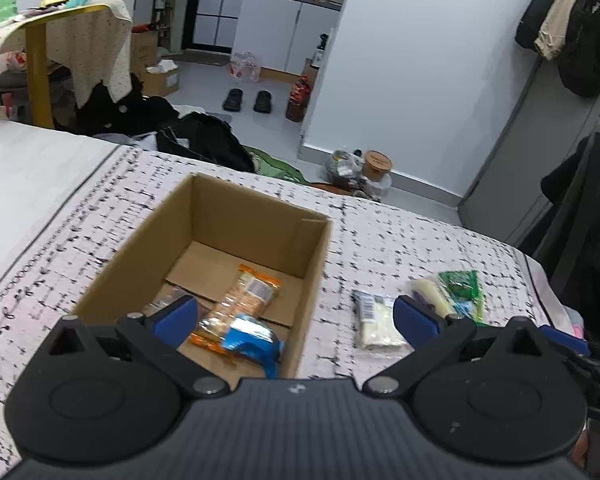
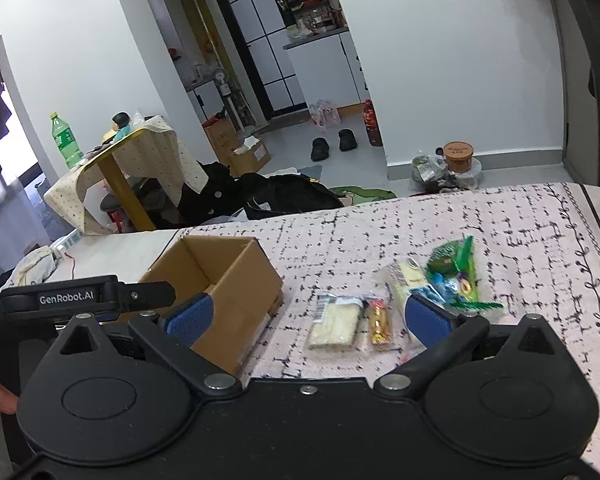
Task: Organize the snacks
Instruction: 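Withdraw both tools from the box toward the remaining snacks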
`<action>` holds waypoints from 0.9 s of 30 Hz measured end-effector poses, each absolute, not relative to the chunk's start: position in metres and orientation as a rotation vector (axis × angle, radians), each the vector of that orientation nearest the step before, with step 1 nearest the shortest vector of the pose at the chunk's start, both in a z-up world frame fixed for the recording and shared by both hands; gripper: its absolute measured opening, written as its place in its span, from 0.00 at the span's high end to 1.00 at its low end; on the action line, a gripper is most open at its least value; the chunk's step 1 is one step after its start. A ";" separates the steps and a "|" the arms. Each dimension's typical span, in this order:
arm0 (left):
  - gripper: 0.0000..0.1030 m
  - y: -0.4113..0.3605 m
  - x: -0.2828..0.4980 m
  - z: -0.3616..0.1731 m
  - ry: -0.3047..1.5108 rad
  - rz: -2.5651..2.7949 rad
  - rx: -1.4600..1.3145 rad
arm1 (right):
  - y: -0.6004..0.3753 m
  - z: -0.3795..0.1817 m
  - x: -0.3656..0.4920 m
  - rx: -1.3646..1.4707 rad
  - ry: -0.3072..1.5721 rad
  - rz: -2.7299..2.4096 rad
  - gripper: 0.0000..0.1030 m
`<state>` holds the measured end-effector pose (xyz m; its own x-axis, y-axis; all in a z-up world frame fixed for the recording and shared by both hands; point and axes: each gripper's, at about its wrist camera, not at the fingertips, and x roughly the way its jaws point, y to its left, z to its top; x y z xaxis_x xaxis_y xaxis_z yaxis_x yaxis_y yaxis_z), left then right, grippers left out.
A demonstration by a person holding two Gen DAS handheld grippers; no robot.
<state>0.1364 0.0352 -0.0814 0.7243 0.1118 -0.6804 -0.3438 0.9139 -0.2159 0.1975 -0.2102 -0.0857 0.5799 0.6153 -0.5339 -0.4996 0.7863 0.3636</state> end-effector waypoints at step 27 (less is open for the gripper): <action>0.19 -0.025 0.145 -0.113 0.827 0.068 -0.303 | -0.252 -0.139 0.194 0.192 0.849 0.556 0.10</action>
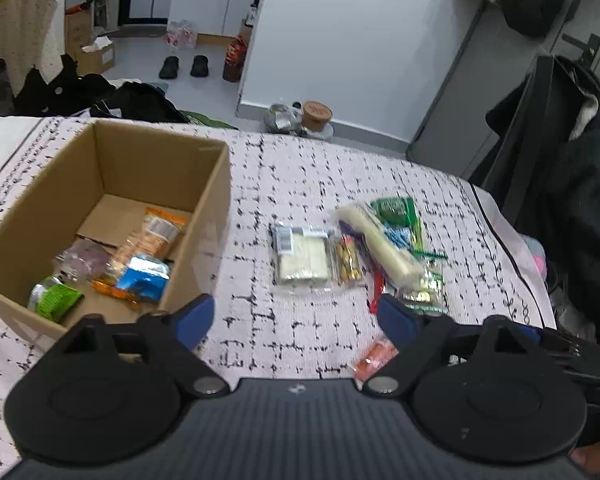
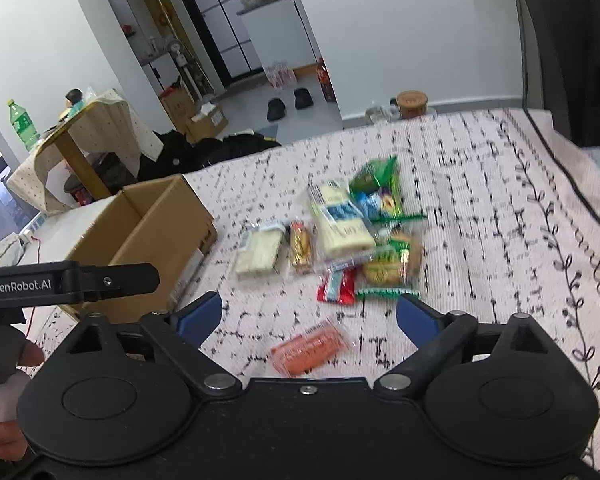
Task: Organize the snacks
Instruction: 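Withdraw both tools from the box toward the remaining snacks, then grasp the orange sausage packet with the right tool while the left tool reaches the white packet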
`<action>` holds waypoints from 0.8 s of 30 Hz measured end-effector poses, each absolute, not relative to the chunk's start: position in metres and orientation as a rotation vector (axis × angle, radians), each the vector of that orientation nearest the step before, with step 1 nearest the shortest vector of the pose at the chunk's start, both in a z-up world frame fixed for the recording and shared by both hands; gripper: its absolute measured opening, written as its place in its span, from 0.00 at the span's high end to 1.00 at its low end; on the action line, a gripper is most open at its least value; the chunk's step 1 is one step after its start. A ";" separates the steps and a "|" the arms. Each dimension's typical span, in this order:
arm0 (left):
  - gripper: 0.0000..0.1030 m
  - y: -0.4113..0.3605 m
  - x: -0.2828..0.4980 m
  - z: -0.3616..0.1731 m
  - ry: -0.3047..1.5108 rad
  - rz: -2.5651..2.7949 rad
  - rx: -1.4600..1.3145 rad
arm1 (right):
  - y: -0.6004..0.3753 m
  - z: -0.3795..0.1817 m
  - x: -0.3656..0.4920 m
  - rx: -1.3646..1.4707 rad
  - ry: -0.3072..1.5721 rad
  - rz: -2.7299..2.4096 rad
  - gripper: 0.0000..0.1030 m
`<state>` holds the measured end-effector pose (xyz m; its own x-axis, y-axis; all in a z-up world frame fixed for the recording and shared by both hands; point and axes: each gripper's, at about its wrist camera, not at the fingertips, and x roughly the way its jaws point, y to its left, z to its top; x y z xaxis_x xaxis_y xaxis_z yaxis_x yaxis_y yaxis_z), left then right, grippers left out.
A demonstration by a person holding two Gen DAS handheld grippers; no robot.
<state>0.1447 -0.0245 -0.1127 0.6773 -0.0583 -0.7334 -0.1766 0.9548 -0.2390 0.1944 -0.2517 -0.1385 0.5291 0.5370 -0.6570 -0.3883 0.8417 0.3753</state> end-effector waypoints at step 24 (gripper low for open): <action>0.48 -0.023 0.158 -0.144 0.868 0.022 -0.300 | -0.198 -0.177 0.209 0.064 0.949 0.470 0.19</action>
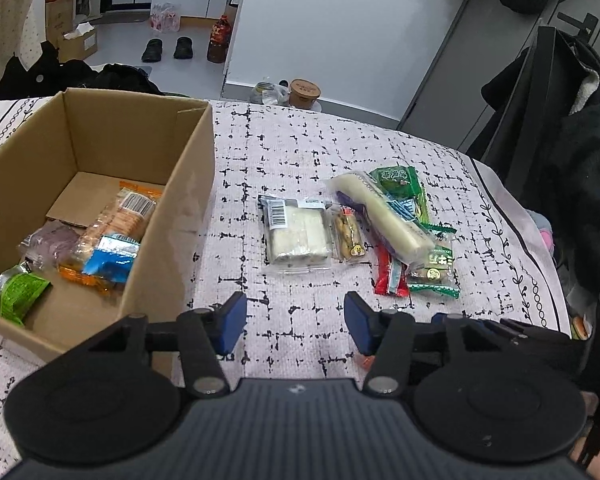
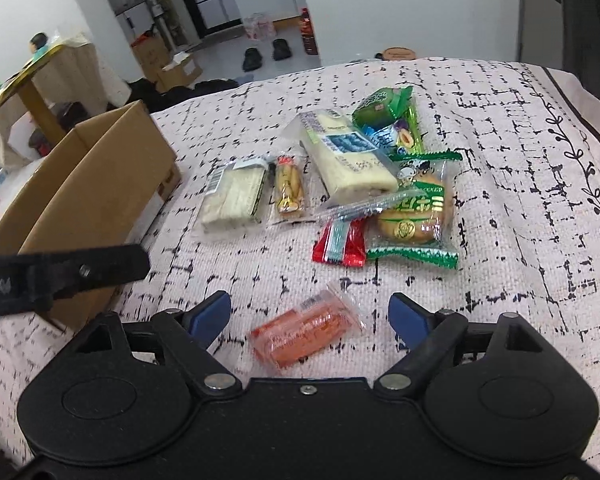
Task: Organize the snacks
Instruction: 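Grasp the orange sausage packet with the right tool while the left tool reaches the white packet, then close the left tool on the white rectangular packet while the right tool holds the sausage packet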
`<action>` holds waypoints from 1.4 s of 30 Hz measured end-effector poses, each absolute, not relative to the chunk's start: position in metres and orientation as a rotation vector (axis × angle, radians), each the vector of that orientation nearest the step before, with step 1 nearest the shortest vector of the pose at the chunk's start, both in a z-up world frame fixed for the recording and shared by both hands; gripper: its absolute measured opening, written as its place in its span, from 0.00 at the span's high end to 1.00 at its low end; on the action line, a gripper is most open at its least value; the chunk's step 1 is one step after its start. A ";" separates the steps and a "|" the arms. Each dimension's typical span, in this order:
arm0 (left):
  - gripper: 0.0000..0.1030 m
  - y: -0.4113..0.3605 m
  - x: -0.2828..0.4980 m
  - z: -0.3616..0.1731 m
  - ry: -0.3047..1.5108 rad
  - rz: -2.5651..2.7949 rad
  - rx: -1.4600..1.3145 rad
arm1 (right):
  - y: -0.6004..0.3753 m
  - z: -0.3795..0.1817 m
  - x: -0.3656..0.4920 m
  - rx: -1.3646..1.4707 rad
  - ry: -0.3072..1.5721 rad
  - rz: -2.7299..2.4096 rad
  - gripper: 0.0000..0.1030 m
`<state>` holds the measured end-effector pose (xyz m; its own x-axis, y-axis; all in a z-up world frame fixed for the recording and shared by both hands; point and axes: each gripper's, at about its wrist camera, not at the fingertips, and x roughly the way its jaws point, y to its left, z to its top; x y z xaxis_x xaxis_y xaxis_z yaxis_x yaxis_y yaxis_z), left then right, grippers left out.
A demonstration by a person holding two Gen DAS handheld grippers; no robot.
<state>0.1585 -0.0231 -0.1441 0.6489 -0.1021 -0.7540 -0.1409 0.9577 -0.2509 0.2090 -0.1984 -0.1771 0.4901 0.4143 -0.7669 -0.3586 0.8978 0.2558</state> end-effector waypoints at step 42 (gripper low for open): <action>0.48 -0.042 0.208 -0.166 0.874 0.036 -0.272 | -0.244 -0.158 0.206 0.113 0.936 0.413 0.83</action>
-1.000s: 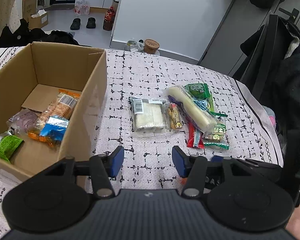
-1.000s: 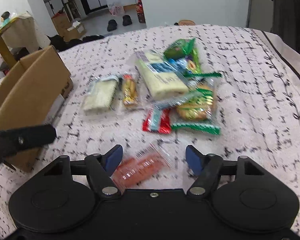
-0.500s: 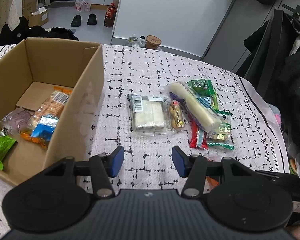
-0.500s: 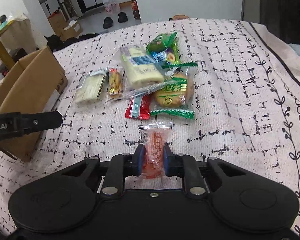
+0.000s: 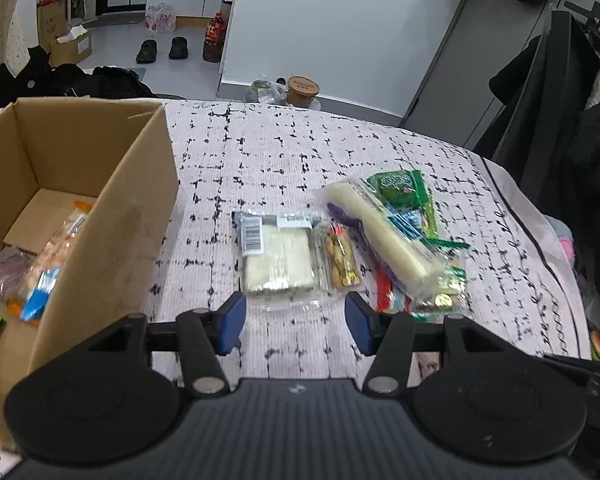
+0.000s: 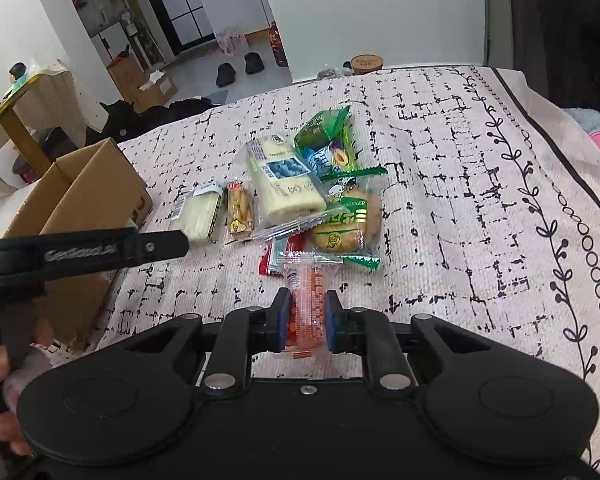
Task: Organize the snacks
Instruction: 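Close the left tool on the white rectangular packet while the right tool holds the sausage packet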
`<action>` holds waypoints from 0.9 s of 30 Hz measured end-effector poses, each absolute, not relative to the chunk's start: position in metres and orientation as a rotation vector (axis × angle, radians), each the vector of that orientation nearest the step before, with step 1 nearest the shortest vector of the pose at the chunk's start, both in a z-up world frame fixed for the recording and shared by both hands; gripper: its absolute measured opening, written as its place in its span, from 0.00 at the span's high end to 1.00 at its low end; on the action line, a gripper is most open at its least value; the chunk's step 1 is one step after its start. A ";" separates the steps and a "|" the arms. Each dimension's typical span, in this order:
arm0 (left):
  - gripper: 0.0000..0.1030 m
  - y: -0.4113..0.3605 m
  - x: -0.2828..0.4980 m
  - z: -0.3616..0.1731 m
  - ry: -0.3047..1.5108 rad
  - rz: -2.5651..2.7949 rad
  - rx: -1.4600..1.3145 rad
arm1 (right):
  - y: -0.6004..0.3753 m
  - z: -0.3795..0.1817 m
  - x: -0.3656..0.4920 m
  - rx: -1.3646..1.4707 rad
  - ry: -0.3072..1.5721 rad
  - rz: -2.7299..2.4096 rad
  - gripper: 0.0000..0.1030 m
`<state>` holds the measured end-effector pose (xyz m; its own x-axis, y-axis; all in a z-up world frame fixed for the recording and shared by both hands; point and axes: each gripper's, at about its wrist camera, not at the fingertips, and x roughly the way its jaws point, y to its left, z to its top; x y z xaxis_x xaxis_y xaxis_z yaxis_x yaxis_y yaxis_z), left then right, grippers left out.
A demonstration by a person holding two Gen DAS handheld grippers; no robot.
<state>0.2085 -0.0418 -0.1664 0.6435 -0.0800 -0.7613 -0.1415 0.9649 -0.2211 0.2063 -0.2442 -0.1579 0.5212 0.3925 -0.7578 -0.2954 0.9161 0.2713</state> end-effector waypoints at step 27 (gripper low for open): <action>0.50 -0.047 0.255 -0.204 0.903 0.102 -0.182 | -0.276 -0.175 0.218 0.078 0.957 0.283 0.79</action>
<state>0.2546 -0.0467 -0.2041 0.6158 0.0111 -0.7879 -0.1643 0.9797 -0.1145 0.2182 -0.2762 -0.1753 0.5423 0.2721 -0.7949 -0.2034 0.9605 0.1900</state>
